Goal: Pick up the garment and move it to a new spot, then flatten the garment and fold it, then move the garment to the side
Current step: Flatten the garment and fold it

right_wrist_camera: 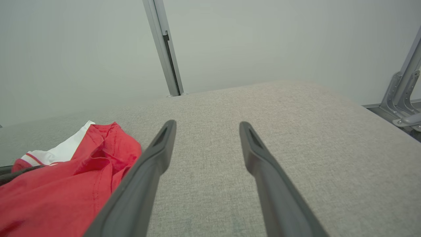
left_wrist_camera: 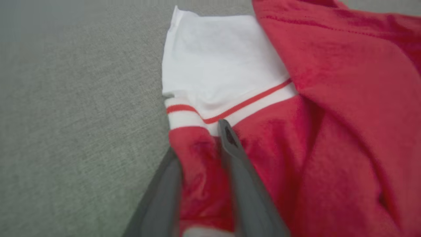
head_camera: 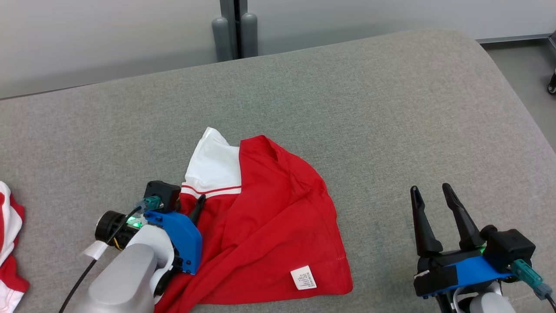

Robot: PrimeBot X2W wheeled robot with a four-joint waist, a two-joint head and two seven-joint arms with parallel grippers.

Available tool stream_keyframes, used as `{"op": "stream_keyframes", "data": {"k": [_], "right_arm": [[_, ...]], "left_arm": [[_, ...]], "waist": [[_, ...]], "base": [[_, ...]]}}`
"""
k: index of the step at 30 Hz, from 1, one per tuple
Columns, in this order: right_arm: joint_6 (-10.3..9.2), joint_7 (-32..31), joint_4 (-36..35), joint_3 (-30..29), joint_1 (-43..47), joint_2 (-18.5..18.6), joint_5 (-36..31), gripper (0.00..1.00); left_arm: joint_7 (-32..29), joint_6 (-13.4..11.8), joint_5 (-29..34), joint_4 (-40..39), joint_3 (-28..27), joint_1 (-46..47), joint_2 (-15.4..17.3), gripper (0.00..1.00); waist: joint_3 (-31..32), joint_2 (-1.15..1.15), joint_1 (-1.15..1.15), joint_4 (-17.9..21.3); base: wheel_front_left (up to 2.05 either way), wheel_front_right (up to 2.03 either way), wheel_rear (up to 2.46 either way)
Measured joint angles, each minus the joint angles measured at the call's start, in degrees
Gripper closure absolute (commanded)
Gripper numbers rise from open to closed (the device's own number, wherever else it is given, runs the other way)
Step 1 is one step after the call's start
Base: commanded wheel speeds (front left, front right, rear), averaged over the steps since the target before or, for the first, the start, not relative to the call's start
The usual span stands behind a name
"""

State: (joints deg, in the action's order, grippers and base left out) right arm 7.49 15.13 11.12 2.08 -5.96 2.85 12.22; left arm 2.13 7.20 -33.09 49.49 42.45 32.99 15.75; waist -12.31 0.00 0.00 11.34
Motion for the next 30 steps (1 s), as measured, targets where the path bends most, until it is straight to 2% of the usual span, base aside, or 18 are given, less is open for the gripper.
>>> {"op": "stream_keyframes", "data": {"k": [4,11,16,22,29,30], "right_arm": [[-0.01,0.0,-0.1,-0.3,0.0,0.0,0.0,0.0],[0.0,0.0,-0.2,0.2,0.0,0.0,-0.1,0.0],[0.0,0.0,-0.3,0.3,-0.2,0.0,-0.1,0.0],[-0.01,0.0,-0.5,-0.1,-1.2,0.0,0.0,0.0],[-0.01,0.0,-0.8,0.2,-2.0,0.0,0.5,0.0],[-0.01,0.0,-0.8,0.3,-2.1,0.0,0.5,0.0]], "left_arm": [[3.4,0.3,-2.1,0.3,0.2,2.4,1.2,1.0],[9.9,0.2,-3.8,3.1,-4.0,11.0,4.7,1.0],[12.0,-1.3,-3.6,4.8,-6.4,15.6,7.1,1.0],[12.7,-2.4,-1.2,4.7,-8.2,20.1,9.6,1.0],[12.9,-5.4,3.9,-1.2,-12.2,20.2,11.3,1.0],[12.9,-5.8,4.2,-1.6,-12.9,19.6,11.3,0.53]], "waist": [[0.2,0.0,0.0,-0.5],[-0.1,0.0,0.0,-0.5],[-1.2,0.0,0.0,0.6],[-3.1,-0.01,0.01,1.7],[-4.9,0.0,0.01,2.3],[-5.0,0.0,0.01,2.4]], "base": [[0.0,0.0,0.0],[0.0,0.0,0.0],[0.0,0.0,0.0],[0.0,0.0,0.0],[0.0,0.0,0.0],[0.0,0.0,0.0]]}}
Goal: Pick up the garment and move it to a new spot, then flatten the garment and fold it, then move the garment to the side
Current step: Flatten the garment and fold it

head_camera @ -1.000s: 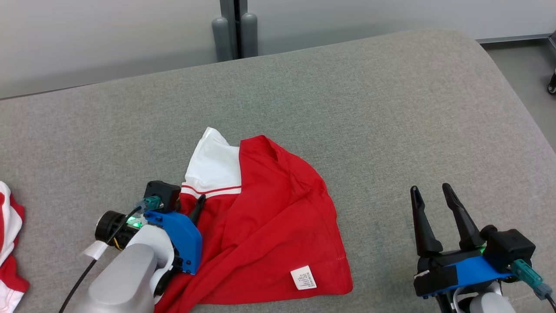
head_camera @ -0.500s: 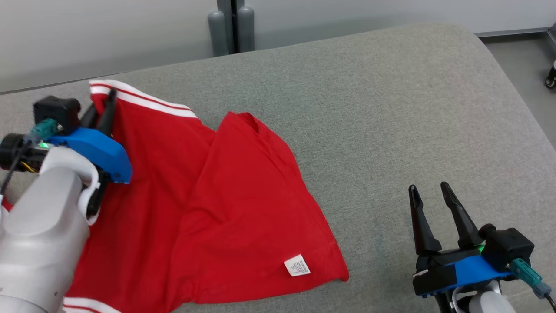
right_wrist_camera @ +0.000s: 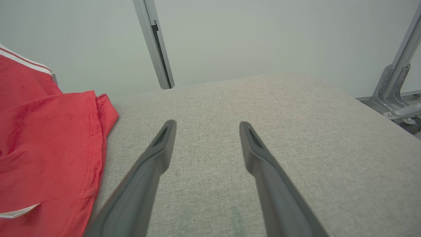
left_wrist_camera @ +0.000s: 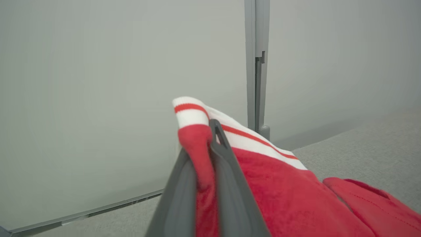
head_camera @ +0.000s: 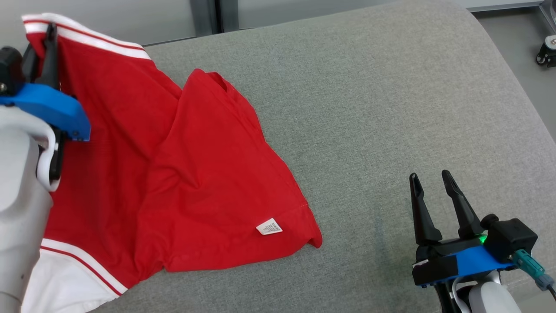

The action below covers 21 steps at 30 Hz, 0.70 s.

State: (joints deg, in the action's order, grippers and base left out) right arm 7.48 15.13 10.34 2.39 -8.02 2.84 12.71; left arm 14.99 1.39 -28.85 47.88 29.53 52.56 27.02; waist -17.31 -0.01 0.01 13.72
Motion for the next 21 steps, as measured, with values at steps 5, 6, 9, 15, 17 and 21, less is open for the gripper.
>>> {"op": "stream_keyframes", "data": {"k": [5,6,9,15,17,21], "right_arm": [[0.0,0.0,0.3,0.2,-0.3,0.0,0.0,0.0],[0.0,0.0,0.3,0.2,-0.4,0.0,0.0,0.0],[0.0,0.0,0.4,-0.3,-0.5,0.0,0.0,0.0],[0.0,0.0,0.5,-0.3,0.0,0.0,0.0,0.0],[0.01,0.0,0.7,-0.1,0.3,0.0,0.0,0.0],[0.01,0.0,0.9,-0.1,1.1,0.0,0.0,0.0]], "left_arm": [[0.0,0.1,2.1,-1.7,-2.6,-3.6,-0.3,0.0],[0.0,0.1,2.7,-2.6,-3.3,-4.3,-0.3,0.0],[0.0,-0.2,4.4,-6.7,-6.1,-7.0,-0.6,0.0],[0.1,-0.5,8.1,-17.5,-13.4,-15.7,-2.2,0.0],[0.1,-0.5,9.4,-20.9,-15.8,-18.8,-3.3,0.0],[0.1,0.1,12.0,-27.6,-20.1,-25.4,-6.2,0.0]], "waist": [[-0.2,0.0,0.0,0.0],[-0.1,0.01,0.0,-0.1],[0.5,0.01,-0.01,-0.8],[2.6,0.01,-0.01,-2.7],[3.6,0.01,-0.01,-3.5],[5.6,0.01,-0.01,-5.3]], "base": [[0.0,0.0,0.0],[0.0,0.0,0.0],[0.0,0.0,0.0],[0.0,0.0,0.0],[0.0,0.0,0.0],[0.0,0.0,0.0]]}}
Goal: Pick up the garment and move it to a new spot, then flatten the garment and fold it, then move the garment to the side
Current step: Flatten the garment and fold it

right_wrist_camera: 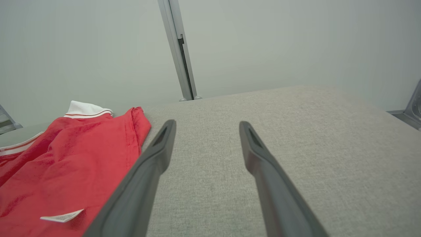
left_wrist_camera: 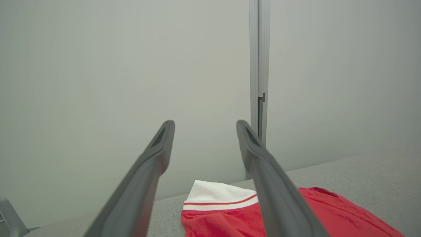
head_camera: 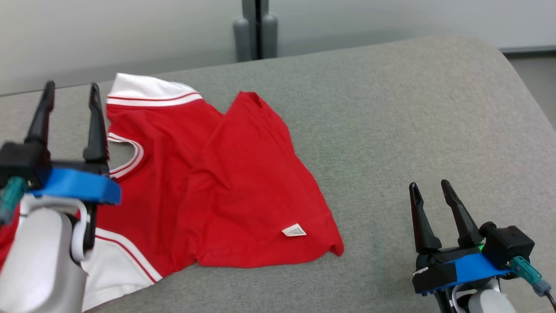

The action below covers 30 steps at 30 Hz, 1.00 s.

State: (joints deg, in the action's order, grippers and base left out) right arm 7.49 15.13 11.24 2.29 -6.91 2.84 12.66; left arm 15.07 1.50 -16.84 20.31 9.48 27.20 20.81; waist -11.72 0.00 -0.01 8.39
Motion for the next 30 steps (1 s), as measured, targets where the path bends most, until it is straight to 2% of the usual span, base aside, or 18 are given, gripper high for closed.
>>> {"op": "stream_keyframes", "data": {"k": [7,17,23,30], "right_arm": [[-0.01,0.0,0.6,-0.3,1.6,0.0,-0.6,0.0],[0.0,0.0,0.8,-0.2,3.3,0.0,-1.0,0.0],[-0.01,0.0,1.1,-0.1,3.7,0.0,-1.2,0.0],[-0.01,0.0,1.1,0.2,3.9,0.0,-1.5,0.0]], "left_arm": [[0.0,1.6,4.0,-7.5,-5.3,-9.9,-5.6,0.0],[0.0,3.2,7.6,-12.5,-11.2,-21.5,-12.3,0.0],[0.0,4.4,9.1,-12.3,-12.7,-26.0,-14.6,0.0],[0.0,5.1,10.4,-11.0,-13.2,-26.2,-15.5,0.0]], "waist": [[3.2,0.0,0.0,-3.4],[5.6,0.01,0.0,-7.0],[6.0,0.0,0.0,-7.9],[6.0,0.01,0.0,-8.1]], "base": [[0.0,0.0,0.0],[0.0,0.0,0.0],[0.0,0.0,0.0],[0.0,0.0,0.0]]}}
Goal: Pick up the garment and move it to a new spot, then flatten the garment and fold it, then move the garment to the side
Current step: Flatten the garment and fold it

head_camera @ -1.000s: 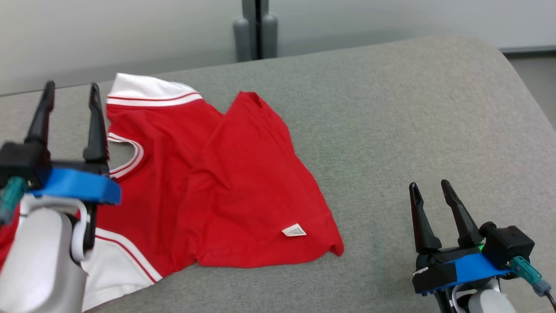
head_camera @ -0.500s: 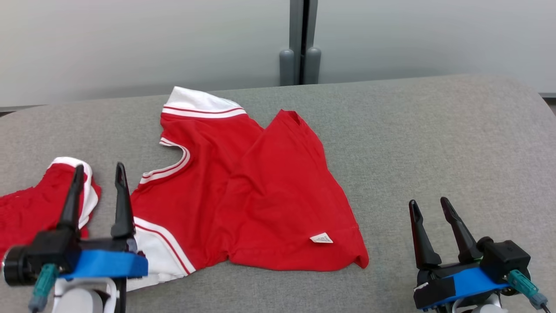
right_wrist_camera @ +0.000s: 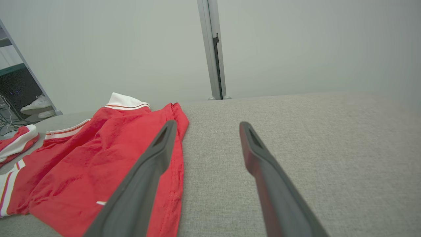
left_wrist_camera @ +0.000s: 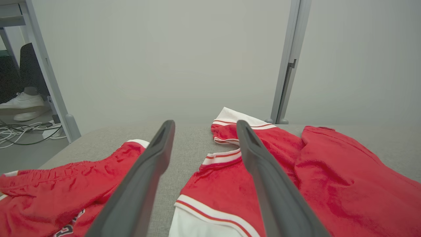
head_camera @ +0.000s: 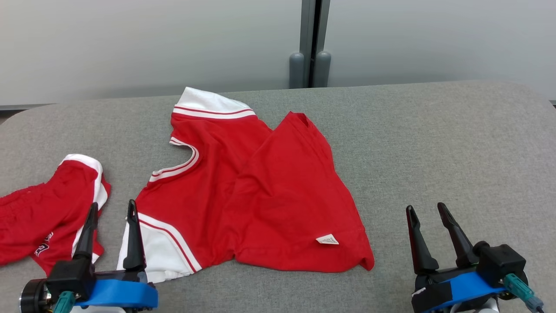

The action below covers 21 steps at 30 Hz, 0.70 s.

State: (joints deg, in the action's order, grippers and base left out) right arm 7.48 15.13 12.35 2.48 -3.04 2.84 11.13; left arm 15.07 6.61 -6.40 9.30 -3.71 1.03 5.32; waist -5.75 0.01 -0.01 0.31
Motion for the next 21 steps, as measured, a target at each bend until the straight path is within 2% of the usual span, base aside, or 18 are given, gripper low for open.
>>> {"op": "stream_keyframes", "data": {"k": [15,21], "right_arm": [[0.01,0.0,0.1,0.1,0.0,0.0,0.4,0.0],[0.0,0.0,0.0,-0.1,-0.4,0.0,0.4,0.0]], "left_arm": [[0.0,0.6,1.4,12.6,6.2,-2.6,-0.2,0.0],[0.0,0.8,-0.1,19.9,6.9,-1.9,2.0,0.0]], "waist": [[-2.1,-0.01,0.01,1.7],[-3.0,-0.02,0.01,2.2]], "base": [[0.0,0.0,0.0],[0.0,0.0,0.0]]}}
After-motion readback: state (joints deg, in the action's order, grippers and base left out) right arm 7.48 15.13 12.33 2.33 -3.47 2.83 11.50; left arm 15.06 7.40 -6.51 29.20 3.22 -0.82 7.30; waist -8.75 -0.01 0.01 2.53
